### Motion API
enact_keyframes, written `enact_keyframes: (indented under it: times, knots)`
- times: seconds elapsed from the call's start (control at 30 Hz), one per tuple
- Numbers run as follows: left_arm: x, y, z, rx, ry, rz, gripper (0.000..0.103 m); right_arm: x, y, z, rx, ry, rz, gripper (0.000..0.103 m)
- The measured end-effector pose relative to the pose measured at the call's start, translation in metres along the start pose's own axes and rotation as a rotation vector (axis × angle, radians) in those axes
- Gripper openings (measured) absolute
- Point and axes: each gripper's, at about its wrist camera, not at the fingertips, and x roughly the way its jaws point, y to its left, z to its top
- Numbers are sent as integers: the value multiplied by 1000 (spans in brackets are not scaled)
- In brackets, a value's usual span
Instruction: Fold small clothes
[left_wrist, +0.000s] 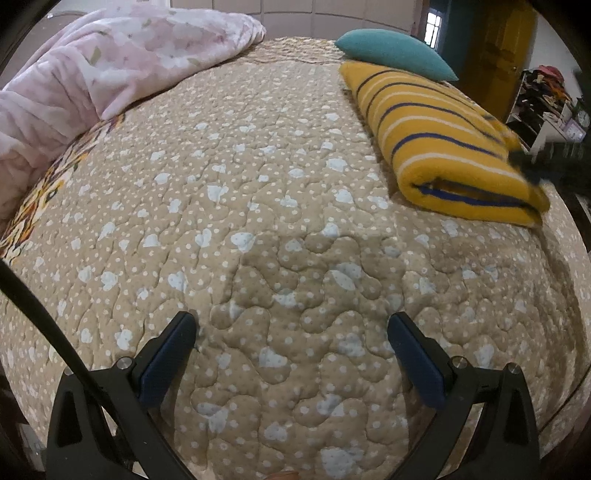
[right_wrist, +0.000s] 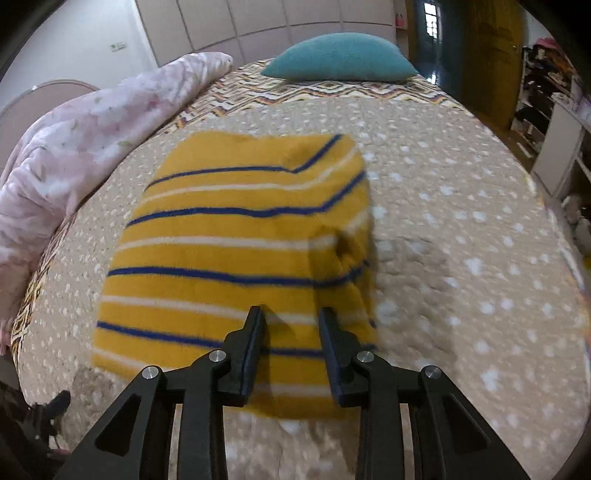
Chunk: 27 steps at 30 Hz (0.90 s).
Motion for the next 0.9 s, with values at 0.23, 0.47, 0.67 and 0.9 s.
enact_keyframes:
  times: [0.23,0.47,0.67,0.9]
  knots:
    - [-1,-1,-1,0,-2,-4,103,29,28,68,-47,-70,58,40]
    - [3,3,10,15,74,-30,103,43,-2,62,77,-38,71,42]
    - [7,-5,14,6,85,40,103,-31,-4,0,-25,-122,68,60]
    - [-20,-20,7,8,110,8,103,-48,-10,-88,-38,-84,-17,62]
